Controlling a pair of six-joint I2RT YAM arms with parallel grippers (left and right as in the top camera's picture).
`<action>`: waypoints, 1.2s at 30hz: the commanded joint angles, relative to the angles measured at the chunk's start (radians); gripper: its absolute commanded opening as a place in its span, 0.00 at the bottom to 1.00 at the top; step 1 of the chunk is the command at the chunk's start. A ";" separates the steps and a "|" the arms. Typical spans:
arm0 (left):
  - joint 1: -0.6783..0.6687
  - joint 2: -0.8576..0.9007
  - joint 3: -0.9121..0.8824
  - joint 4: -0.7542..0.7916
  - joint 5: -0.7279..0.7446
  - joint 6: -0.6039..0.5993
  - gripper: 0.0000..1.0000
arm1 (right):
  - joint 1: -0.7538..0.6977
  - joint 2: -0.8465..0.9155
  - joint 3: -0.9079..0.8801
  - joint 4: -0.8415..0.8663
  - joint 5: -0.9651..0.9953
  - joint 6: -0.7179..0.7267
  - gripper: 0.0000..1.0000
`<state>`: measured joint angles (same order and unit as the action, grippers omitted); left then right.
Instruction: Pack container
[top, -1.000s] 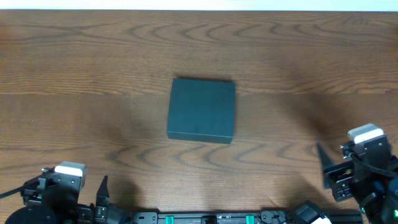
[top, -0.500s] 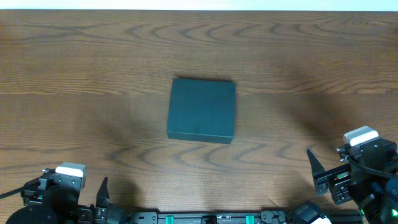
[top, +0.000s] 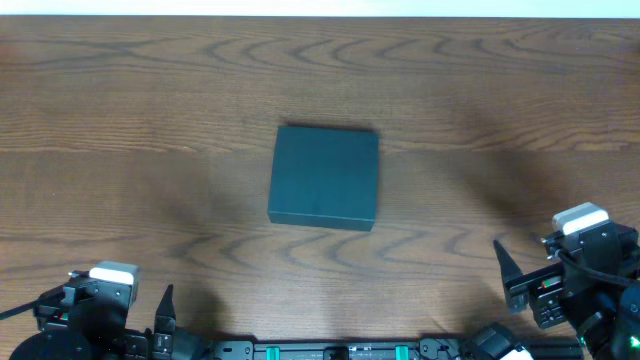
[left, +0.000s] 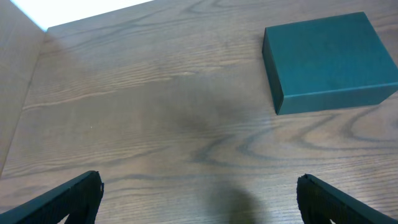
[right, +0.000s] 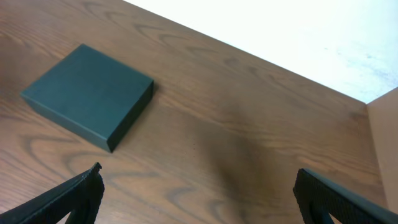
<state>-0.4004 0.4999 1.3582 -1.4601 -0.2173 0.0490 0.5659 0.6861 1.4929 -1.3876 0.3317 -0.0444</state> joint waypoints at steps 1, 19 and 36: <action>-0.001 -0.003 0.003 -0.003 -0.016 -0.002 0.98 | -0.058 -0.011 0.002 0.003 0.061 -0.097 0.99; -0.001 -0.003 0.003 -0.003 -0.016 -0.002 0.99 | -0.527 -0.396 -0.470 0.637 -0.149 -0.136 0.99; -0.001 -0.003 0.003 -0.003 -0.016 -0.002 0.98 | -0.534 -0.579 -1.088 0.991 -0.168 -0.136 0.99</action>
<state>-0.4004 0.4999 1.3582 -1.4616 -0.2176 0.0490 0.0414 0.1463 0.4568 -0.4332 0.1711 -0.1715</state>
